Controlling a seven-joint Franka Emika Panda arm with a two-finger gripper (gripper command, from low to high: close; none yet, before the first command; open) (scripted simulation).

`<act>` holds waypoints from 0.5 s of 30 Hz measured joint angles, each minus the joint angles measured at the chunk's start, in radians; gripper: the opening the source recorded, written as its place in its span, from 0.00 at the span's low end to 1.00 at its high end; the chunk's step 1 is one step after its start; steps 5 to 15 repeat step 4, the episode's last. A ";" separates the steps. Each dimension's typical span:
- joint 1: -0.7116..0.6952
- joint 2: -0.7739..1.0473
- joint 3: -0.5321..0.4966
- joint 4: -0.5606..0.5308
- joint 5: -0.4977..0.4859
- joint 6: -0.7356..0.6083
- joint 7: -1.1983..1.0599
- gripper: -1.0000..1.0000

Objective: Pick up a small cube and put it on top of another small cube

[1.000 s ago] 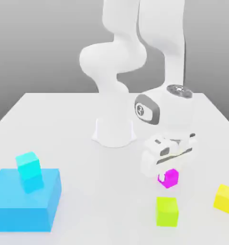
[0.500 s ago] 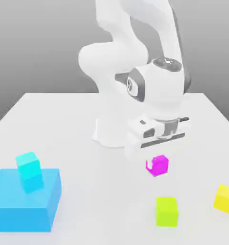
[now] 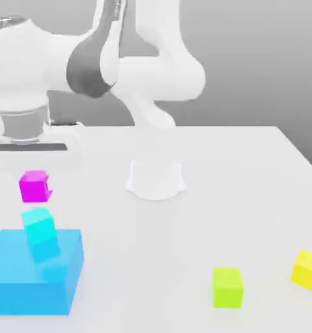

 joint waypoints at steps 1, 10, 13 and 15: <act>0.004 0.034 -0.007 -0.008 0.017 0.040 -0.015 0.00; 0.006 0.051 -0.011 -0.012 0.025 0.060 -0.022 1.00; 0.006 0.051 -0.011 -0.012 0.025 0.060 -0.022 1.00; 0.006 0.051 -0.011 -0.012 0.025 0.060 -0.022 1.00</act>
